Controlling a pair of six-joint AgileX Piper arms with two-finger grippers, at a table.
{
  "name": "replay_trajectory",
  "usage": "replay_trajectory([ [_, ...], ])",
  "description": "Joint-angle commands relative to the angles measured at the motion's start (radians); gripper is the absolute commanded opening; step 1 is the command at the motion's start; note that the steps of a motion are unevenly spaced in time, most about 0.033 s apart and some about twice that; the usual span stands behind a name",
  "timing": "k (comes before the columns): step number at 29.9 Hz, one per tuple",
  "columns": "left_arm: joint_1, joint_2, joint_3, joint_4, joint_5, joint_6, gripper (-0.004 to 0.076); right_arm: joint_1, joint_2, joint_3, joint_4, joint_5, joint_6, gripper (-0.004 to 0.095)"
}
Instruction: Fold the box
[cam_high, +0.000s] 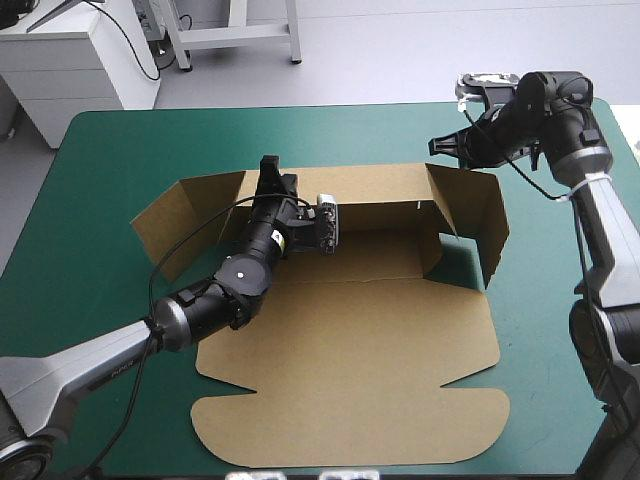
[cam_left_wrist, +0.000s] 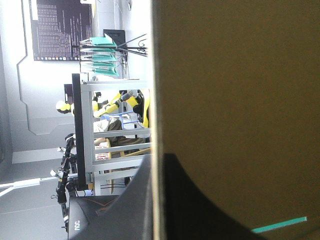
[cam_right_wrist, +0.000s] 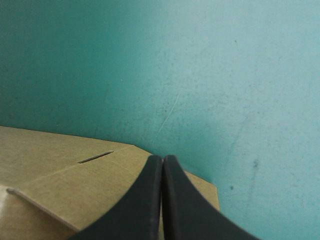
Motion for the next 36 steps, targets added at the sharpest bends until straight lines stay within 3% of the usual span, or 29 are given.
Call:
replay_trajectory([
  [1,-0.002,-0.045,-0.026,0.021,0.043,-0.011,-0.0008,-0.007,-0.032,-0.037,0.008,0.001,0.0,-0.0018],
  [16,-0.002,-0.045,-0.026,0.002,0.082,-0.011,-0.0008,-0.009,-0.11,0.125,0.137,0.019,-0.121,-0.0018],
  [20,-0.002,-0.045,-0.026,-0.012,0.078,-0.011,-0.0008,-0.051,-0.164,0.192,0.247,0.014,-0.218,-0.0018],
  [25,-0.002,-0.045,-0.026,-0.017,0.074,-0.006,-0.0008,-0.121,-0.221,0.329,0.459,-0.03,-0.378,-0.0018],
  [31,-0.002,-0.045,-0.026,-0.017,0.036,0.0,-0.0007,-0.138,-0.313,0.512,0.522,-0.137,-0.521,-0.0018],
  [36,-0.002,-0.045,-0.026,-0.017,-0.025,0.003,0.0015,-0.138,-0.389,0.669,0.655,-0.265,-0.695,-0.0018],
])
